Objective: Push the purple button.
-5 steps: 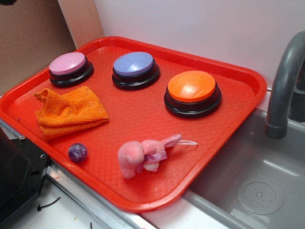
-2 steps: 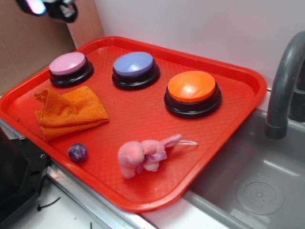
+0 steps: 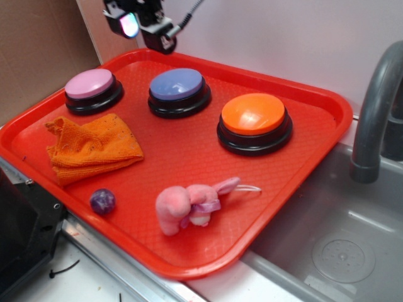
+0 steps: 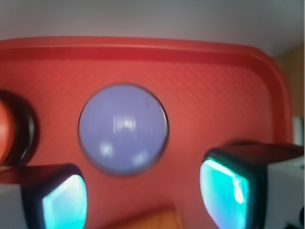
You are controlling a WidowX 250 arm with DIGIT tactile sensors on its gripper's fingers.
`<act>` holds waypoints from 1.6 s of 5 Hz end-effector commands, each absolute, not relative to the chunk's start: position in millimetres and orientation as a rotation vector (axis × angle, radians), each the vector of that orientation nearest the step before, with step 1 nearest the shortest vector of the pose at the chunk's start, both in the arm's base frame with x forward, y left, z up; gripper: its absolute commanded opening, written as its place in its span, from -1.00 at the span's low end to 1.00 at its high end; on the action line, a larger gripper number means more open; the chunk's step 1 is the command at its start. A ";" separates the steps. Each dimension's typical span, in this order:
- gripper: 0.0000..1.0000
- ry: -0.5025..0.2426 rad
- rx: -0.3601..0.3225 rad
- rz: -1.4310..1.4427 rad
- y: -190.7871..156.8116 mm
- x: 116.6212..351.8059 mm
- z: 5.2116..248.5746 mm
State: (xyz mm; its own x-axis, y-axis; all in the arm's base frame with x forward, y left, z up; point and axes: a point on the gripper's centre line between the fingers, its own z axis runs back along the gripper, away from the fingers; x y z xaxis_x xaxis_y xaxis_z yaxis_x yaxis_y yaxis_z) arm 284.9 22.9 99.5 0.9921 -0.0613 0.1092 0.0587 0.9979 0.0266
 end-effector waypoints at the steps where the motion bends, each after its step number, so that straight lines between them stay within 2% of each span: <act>1: 1.00 -0.136 0.084 -0.146 23.4 302.7 78.7; 2: 1.00 -0.090 0.097 -0.153 24.6 297.3 55.6; 3: 1.00 -0.058 0.127 -0.166 21.7 290.8 47.6; 4: 1.00 -0.040 0.159 -0.155 20.7 284.7 51.7; 5: 1.00 -0.032 0.172 -0.136 21.5 284.3 71.1; 6: 1.00 -0.032 0.182 -0.092 35.0 281.8 101.1; 8: 1.00 -0.035 0.171 -0.029 48.5 273.6 119.8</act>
State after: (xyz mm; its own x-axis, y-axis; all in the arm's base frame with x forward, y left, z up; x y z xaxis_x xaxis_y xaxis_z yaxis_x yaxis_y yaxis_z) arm 266.1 44.8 97.0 0.9982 -0.0355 -0.0484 0.0427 0.9867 0.1567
